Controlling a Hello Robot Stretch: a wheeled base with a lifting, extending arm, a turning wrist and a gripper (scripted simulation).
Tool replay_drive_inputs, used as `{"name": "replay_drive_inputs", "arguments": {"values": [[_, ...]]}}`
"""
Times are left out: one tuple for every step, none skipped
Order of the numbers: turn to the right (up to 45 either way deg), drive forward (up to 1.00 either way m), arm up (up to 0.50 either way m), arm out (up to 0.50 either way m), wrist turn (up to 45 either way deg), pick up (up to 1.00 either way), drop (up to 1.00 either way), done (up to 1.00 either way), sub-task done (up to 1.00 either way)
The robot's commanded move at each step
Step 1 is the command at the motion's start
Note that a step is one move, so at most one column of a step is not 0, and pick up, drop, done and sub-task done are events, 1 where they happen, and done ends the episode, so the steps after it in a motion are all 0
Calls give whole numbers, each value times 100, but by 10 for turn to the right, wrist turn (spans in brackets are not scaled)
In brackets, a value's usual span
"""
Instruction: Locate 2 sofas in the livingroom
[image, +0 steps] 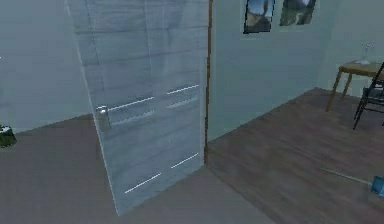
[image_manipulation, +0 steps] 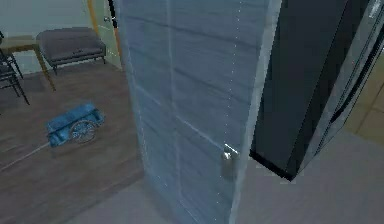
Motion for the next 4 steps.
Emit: {"name": "replay_drive_inputs", "arguments": {"values": [[450, 0, 0, 0, 0, 0, 0, 0, 0], [90, 0, 0, 0, 0, 0, 0, 0, 0], [0, 100, 0, 0, 0, 0, 0, 0, 0], [90, 0, 0, 0, 0, 0, 0, 0, 0]]}}
